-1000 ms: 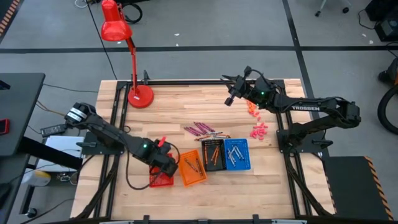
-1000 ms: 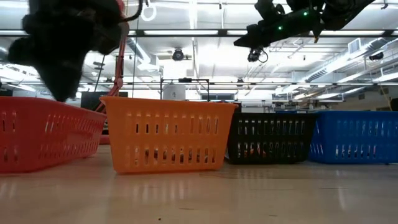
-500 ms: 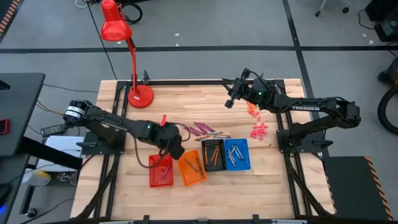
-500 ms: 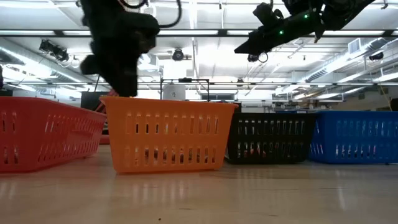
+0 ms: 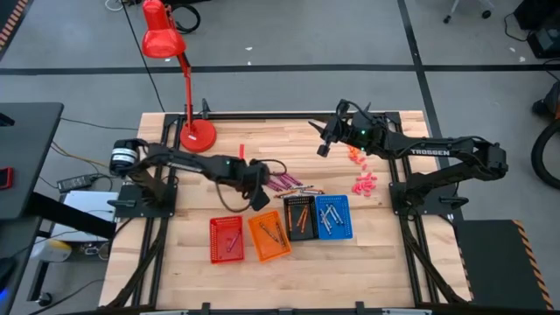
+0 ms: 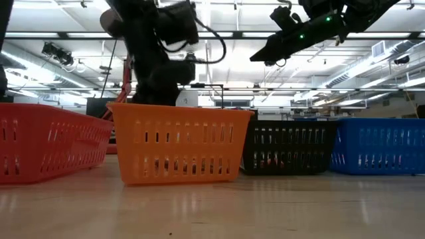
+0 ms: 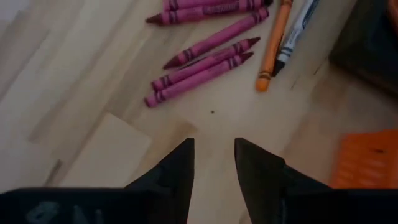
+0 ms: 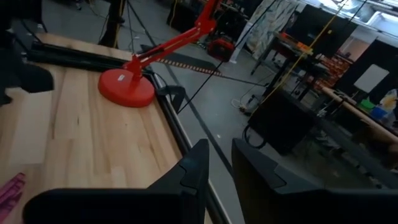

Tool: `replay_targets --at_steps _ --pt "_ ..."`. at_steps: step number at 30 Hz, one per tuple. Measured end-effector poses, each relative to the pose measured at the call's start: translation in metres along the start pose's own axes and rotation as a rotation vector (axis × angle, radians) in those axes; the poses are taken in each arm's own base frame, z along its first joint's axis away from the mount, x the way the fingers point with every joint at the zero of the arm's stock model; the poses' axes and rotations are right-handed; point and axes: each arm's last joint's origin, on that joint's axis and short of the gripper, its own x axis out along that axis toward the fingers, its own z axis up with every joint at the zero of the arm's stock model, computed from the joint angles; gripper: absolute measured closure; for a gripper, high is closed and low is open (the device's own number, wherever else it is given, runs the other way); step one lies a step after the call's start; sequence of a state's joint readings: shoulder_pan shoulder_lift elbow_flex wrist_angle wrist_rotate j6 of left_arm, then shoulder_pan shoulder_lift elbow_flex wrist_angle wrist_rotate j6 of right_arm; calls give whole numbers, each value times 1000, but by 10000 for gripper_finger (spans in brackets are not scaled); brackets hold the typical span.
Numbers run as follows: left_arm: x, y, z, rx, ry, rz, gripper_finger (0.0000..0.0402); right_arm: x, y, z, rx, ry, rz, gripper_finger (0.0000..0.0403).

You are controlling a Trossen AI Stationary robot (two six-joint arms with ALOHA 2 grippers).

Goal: Sort crayons
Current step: Put the pink crayon into the red bin

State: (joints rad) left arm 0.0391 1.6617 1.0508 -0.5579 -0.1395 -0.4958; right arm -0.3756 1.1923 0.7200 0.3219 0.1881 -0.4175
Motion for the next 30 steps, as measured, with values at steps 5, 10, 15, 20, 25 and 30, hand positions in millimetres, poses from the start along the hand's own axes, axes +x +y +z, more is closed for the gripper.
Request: replay_targets --at_steps 5,10,15,20,25,30 --pt "16 10 7 63 14 -10 276 0 1 -3 -5 28 13 328" --pt "25 16 16 147 -26 -18 276 0 2 -4 -6 45 19 328" --pt "31 16 23 317 -90 -28 276 0 3 -6 -8 62 25 328" --pt "37 12 23 547 -105 -23 276 0 4 -9 9 92 37 328" --pt "46 10 24 640 -120 -20 276 -1 5 -13 21 137 38 328" --pt "55 11 22 662 -92 -15 276 -1 6 -15 17 161 36 328"
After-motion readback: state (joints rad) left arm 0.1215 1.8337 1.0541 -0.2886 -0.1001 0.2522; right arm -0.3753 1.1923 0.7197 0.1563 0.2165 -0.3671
